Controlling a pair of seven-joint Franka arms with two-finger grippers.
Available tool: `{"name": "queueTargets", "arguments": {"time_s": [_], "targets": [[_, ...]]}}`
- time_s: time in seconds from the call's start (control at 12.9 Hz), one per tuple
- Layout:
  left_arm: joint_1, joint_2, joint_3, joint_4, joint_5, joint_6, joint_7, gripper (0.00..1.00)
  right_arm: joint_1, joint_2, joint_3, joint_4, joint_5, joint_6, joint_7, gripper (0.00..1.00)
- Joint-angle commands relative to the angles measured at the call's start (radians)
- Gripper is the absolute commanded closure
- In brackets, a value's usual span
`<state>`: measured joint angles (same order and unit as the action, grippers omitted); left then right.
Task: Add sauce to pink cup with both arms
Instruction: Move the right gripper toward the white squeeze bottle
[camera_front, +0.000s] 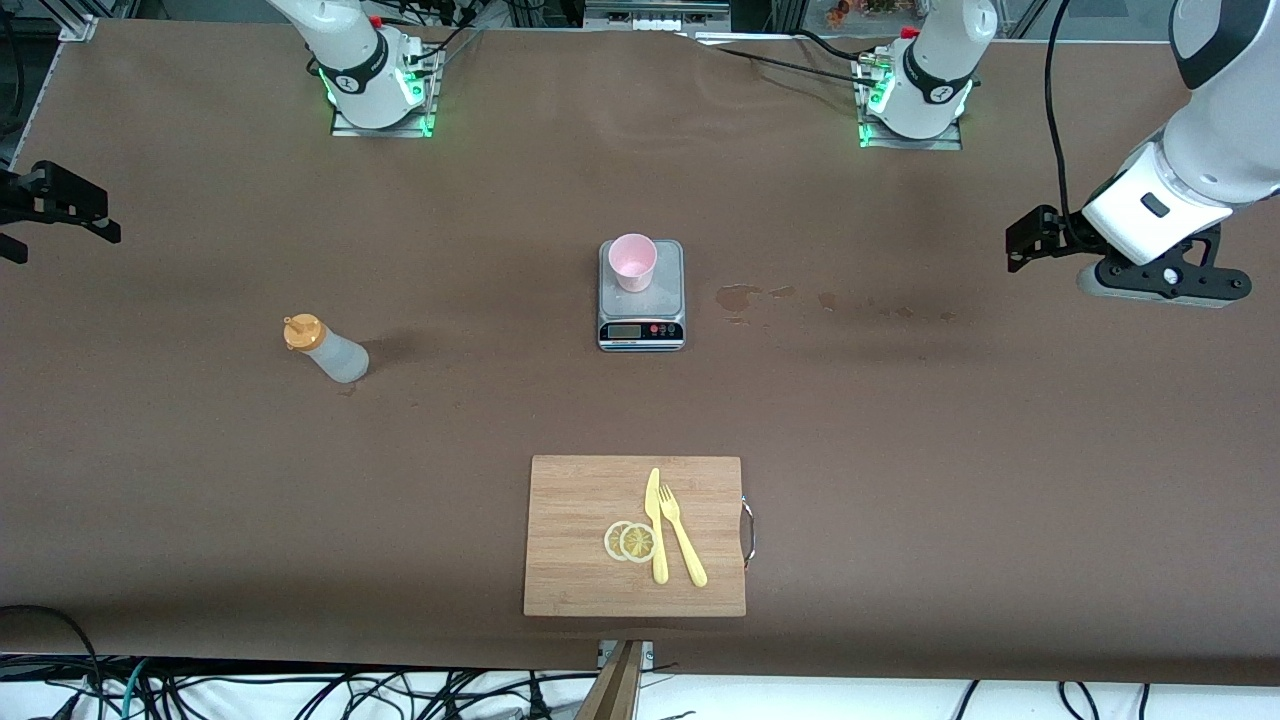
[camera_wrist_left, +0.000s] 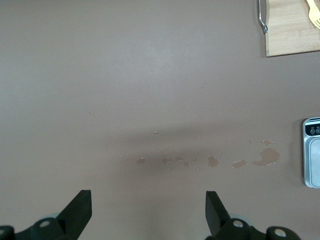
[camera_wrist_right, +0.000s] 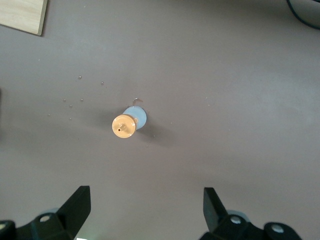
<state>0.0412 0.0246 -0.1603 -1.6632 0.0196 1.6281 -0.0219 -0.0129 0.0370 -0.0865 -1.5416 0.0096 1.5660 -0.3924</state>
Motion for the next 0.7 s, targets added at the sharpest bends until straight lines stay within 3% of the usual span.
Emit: {"name": "queueTargets", "arguments": {"time_s": [0.0, 0.23, 0.62], "targets": [[0.005, 0.003, 0.004, 0.037, -0.021, -0.019, 0.002, 0.00, -0.005, 0.014, -0.001, 0.014, 0.013, -0.007, -0.060, 0.00], [0.020, 0.005, 0.004, 0.043, -0.066, -0.031, 0.003, 0.00, -0.005, 0.046, -0.001, 0.015, 0.027, 0.000, -0.113, 0.00], [0.020, 0.011, 0.004, 0.057, -0.061, -0.040, -0.001, 0.00, -0.057, 0.110, -0.009, 0.017, 0.125, 0.002, -0.373, 0.00]]}}
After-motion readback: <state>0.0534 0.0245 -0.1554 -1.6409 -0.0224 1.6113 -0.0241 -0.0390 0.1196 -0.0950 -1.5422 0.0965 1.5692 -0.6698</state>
